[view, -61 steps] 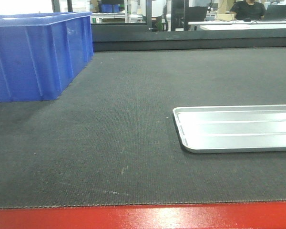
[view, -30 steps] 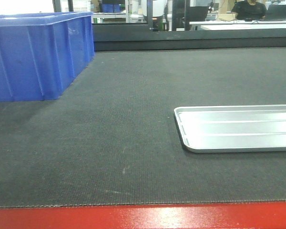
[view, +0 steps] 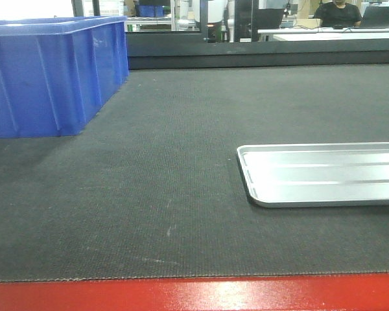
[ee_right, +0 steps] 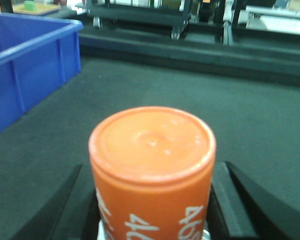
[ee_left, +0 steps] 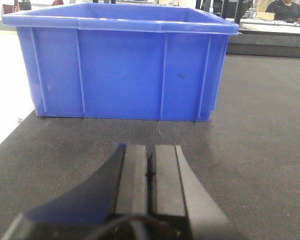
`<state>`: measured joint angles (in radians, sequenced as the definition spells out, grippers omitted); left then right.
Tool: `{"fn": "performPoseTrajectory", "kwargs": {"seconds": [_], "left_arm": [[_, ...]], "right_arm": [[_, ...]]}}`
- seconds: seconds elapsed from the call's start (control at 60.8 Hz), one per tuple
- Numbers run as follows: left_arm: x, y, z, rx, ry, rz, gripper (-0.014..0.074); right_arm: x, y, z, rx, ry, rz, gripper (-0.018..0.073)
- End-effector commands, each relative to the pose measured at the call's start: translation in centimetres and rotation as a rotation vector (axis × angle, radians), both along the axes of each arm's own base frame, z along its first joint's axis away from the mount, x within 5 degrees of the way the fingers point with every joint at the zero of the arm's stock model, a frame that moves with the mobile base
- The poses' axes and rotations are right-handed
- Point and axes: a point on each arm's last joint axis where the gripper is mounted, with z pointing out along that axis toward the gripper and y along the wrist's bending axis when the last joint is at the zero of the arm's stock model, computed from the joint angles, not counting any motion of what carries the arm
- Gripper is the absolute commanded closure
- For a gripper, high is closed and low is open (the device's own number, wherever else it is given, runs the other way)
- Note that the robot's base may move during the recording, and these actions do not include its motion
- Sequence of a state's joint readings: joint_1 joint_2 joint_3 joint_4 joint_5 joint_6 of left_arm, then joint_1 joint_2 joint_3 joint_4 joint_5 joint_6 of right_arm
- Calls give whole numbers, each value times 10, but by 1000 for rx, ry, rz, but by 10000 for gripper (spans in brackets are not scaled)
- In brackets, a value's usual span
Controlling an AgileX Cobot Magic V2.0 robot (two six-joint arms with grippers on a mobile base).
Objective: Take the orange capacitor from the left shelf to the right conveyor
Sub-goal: 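Move the right gripper with the cylinder over the metal tray, then lower the cylinder onto the metal tray and open the right gripper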
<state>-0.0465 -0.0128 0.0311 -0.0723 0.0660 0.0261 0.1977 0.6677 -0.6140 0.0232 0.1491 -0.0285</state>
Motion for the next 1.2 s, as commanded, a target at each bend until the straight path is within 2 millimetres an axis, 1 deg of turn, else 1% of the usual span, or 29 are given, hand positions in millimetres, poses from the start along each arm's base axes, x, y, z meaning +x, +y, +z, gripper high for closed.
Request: {"fn": "performPoseTrajectory", "kwargs": {"seconds": [0.0,0.082,0.165,0.214,0.23,0.346,0.461,0.593,0.724,0.741,0.807,1.004,1.185], "left_arm": [[-1,1,10,-9,-104,8,723],[-1,1,10,-9,-104,8,723],[-1,1,10,-9,-104,8,723],[-1,1,10,-9,-104,8,723],[-1,1,10,-9,-104,8,723],[-1,1,10,-9,-104,8,723],[-1,1,10,-9,-104,8,723],[-1,1,10,-9,-104,8,723],[-1,1,10,-9,-104,8,723],[-1,1,10,-9,-104,8,723],[-1,1,10,-9,-104,8,723],[-1,1,10,-9,-104,8,723],[-1,1,10,-9,-104,8,723]], "right_arm": [[18,3,4,25,-154,-6,504],[27,4,-21,30,-182,-11,504],[31,5,-48,33,-205,-15,504],[34,5,-60,34,-216,-17,504],[34,5,-67,31,-203,-18,504],[39,6,-95,25,-175,-21,504],[49,10,-116,4,-137,3,504],[62,19,-128,16,-174,69,504],[72,24,-144,21,-184,103,504],[75,25,-149,20,-169,104,504],[81,26,-158,23,-152,106,504],[102,30,-174,19,-108,110,504],[107,31,-187,12,-61,108,504]]}}
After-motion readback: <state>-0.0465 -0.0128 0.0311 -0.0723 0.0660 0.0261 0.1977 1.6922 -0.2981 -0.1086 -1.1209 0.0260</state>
